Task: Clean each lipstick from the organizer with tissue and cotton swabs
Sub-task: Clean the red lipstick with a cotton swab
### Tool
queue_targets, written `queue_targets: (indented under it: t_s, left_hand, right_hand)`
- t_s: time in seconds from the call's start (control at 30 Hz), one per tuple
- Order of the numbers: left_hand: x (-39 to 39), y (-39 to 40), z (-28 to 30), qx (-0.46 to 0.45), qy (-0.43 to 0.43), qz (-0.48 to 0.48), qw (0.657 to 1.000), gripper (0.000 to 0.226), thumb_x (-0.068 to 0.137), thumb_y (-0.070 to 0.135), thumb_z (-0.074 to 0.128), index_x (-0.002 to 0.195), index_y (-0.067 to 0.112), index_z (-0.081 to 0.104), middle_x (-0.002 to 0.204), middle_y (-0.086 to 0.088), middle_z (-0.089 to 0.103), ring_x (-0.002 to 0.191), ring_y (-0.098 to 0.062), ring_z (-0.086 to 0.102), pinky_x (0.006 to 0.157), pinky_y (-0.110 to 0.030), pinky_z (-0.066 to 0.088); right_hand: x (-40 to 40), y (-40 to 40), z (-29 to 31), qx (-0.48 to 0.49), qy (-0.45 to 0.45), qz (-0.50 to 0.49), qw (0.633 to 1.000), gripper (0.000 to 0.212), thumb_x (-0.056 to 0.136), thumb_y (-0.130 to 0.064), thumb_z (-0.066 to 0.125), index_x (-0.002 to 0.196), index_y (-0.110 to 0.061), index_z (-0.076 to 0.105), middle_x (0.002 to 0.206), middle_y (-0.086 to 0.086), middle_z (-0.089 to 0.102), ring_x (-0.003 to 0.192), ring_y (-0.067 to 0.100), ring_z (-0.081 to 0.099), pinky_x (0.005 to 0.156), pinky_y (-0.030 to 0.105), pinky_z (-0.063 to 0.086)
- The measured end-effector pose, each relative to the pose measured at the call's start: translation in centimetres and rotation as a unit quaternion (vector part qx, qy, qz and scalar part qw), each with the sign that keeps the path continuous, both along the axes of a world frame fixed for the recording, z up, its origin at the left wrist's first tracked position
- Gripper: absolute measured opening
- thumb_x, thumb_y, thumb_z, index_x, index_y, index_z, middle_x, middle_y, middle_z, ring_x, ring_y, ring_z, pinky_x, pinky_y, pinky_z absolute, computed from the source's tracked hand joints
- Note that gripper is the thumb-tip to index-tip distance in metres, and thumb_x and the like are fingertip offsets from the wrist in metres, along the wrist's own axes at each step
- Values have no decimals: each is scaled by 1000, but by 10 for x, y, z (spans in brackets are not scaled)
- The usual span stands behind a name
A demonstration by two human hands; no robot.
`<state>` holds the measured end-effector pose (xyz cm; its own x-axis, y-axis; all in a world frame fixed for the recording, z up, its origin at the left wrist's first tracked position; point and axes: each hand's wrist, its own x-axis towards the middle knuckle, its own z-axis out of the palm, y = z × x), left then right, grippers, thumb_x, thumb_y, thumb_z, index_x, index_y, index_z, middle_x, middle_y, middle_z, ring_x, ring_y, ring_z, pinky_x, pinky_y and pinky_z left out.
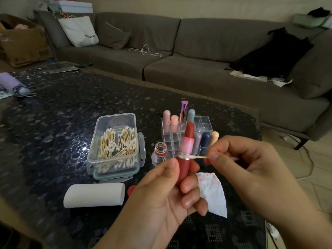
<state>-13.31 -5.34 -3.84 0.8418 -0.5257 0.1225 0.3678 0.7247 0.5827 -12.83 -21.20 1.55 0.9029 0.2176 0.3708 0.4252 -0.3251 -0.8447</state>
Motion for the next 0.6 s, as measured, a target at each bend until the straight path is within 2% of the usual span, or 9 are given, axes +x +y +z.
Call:
queue_targets:
  t_s: [0.07,0.2,0.33,0.43,0.6]
  left_hand:
    - [1,1,0,-16,-1,-25,1000,27,85,27,68,97,2,68,68,-4,56,56,-13,53,61,-34,51]
    - [3,1,-1,-26,8,-35,999,27,90,25,63,100,1,67,70,-5,56,57,-14,54,63,-34,51]
    - [3,2,-3,-38,6,-45,998,27,93,25,58,103,1,65,72,-5,57,60,-14,54,65,-34,51]
    - [3,3,-3,-56,5,-60,997,29,99,23,48,107,-2,62,76,-7,57,63,-15,54,68,-35,50]
    - [3,5,-1,-75,9,-80,994,31,102,22,41,110,-2,59,79,-9,55,67,-17,53,72,-37,49]
  right_hand:
    - [1,-1,1,15,-1,-13,1000,12,75,-32,63,69,-23,67,49,-3,49,47,3,38,45,10,32]
    - [0,3,-2,16,-2,14,1000,23,72,-45,59,73,-24,68,54,4,53,51,8,42,49,14,36]
    - [0,-1,1,19,5,-8,1000,11,75,-27,61,68,-21,67,47,-4,46,45,2,35,44,9,29]
    - [-1,0,2,11,11,-3,1000,13,75,-23,58,66,-21,66,44,-9,46,41,1,35,43,8,29]
    - [-1,1,1,18,4,-10,1000,11,76,-27,61,67,-24,68,50,6,49,46,4,37,45,10,32]
